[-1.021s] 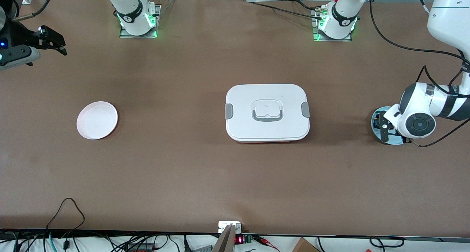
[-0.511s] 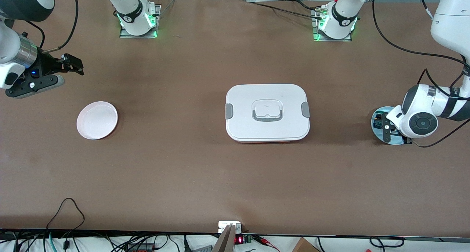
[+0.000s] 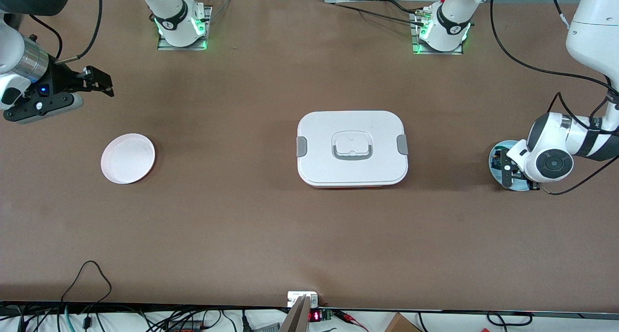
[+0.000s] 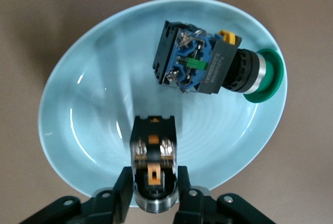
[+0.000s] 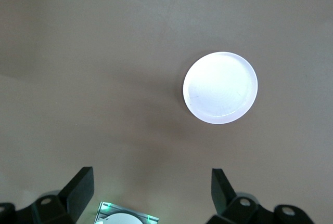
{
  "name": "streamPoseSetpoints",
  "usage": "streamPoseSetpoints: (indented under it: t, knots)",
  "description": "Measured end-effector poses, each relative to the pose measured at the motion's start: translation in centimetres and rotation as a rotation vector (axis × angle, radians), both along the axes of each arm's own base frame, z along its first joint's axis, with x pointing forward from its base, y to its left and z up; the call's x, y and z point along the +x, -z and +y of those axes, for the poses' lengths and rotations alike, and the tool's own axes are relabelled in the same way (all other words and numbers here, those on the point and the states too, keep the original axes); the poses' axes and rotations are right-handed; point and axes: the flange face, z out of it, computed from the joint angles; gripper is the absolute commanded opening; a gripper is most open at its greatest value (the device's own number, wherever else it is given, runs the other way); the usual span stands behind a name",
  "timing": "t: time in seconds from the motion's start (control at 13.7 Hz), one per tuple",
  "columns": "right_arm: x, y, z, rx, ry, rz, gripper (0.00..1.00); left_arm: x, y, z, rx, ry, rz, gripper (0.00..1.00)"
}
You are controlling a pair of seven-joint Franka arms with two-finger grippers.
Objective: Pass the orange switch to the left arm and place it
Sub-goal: 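Lower the switch onto the light-blue plate and open the left gripper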
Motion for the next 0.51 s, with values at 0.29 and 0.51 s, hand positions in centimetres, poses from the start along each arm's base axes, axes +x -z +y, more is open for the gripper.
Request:
streamPoseSetpoints:
  t: [0.29, 0.51]
  knots:
    - [0.0, -0.1, 0.6, -0.001, 0.000, -0.008, 1.00, 0.1, -0.1, -0.1, -0.004, 0.016, 0.002, 1.00]
    - [0.3, -0.7, 0.6, 0.000, 0.012, -0.034, 1.00, 0.4, -1.0, -0.1, 0.004, 0.015, -0.004, 1.00]
